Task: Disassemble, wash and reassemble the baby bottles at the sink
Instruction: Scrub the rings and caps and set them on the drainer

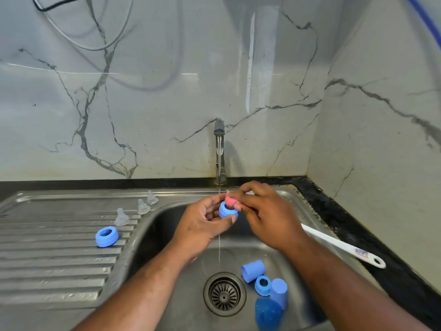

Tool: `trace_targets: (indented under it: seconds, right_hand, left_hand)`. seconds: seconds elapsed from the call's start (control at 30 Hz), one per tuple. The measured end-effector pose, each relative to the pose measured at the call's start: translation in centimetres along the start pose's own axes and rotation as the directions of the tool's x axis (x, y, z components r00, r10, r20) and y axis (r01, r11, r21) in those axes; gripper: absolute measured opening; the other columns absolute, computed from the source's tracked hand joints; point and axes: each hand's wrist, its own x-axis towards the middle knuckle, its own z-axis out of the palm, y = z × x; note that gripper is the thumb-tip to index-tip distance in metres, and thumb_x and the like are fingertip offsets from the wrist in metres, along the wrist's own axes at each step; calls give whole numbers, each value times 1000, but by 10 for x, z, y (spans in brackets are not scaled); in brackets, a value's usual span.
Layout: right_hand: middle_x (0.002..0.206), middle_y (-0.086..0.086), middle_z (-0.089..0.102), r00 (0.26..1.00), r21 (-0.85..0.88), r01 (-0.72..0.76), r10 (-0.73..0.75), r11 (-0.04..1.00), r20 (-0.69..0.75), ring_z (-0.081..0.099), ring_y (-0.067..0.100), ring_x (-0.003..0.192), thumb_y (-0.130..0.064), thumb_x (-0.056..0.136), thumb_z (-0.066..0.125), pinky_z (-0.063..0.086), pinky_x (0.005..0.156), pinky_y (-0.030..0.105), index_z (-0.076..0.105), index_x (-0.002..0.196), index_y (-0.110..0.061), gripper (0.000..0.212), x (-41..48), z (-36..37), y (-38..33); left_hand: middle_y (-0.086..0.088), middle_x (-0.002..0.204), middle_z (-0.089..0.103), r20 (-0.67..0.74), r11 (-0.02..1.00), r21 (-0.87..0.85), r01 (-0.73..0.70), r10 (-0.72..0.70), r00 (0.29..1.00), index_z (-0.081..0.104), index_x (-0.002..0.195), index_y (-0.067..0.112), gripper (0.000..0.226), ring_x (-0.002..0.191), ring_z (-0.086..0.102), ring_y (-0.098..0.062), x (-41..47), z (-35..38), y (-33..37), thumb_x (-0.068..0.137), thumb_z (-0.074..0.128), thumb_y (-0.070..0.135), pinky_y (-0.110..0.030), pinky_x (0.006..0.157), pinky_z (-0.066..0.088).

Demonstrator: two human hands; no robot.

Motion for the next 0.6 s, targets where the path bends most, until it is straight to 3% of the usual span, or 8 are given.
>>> trace_targets:
  seconds: [0.1, 0.23, 0.37, 0.4, 0.5, 0.6]
  right_hand:
    - [130, -21, 56, 984, 95, 149, -157, 984, 84, 53, 10, 115, -21, 97, 61, 50, 81, 26, 65, 131, -42, 40, -3, 2, -7]
    - [124, -18, 56, 998, -12, -65, 65, 998, -24, 54, 14, 107, -21, 97, 60, 50, 74, 29, 66, 131, -38, 39, 1, 3, 3]
    - [133, -22, 55, 982, 97, 143, -154, 985, 111, 51, 10, 118, -28, 97, 52, 49, 82, 24, 63, 132, -42, 39, -3, 2, -13]
    - [132, -21, 56, 986, 71, 125, -132, 990, 105, 53, 11, 117, -24, 97, 55, 51, 81, 27, 64, 131, -41, 40, -3, 3, -10]
    - [122, -14, 58, 993, -97, -120, 121, 988, 6, 56, 16, 106, -18, 96, 61, 51, 73, 33, 68, 128, -37, 37, 1, 1, 10]
    - [117, -14, 57, 976, -102, -192, 201, 976, 82, 53, 12, 105, -30, 102, 55, 46, 74, 31, 66, 128, -39, 30, -2, 4, 20]
  left_hand:
    - [-9, 117, 75, -20, 1000, -1, -30, 30, 999, 64, 130, 8, 54, 113, 69, -22, 0, -2, -3, 79, 77, -6, -34, 101, 53]
    - [-4, 118, 75, 26, 1000, -8, -18, 18, 999, 63, 132, 10, 53, 113, 69, -17, -1, 3, 2, 84, 74, -9, -26, 98, 53]
    - [-7, 112, 75, -10, 1000, -11, -26, 26, 1000, 65, 126, 13, 51, 106, 70, -19, 0, 1, -2, 82, 72, -13, -31, 96, 55]
    - [-7, 114, 75, -7, 1000, -14, -17, 17, 1000, 64, 128, 13, 52, 108, 70, -19, 0, 1, -2, 83, 73, -12, -30, 97, 55]
    - [-2, 122, 73, -15, 1000, 4, 27, -27, 1000, 60, 134, 12, 53, 114, 68, -15, 0, 2, -2, 86, 76, -1, -21, 97, 52]
    - [2, 118, 73, -79, 996, 52, 76, -72, 994, 63, 131, 24, 45, 110, 68, -10, -2, 3, -5, 90, 75, 12, -16, 90, 52]
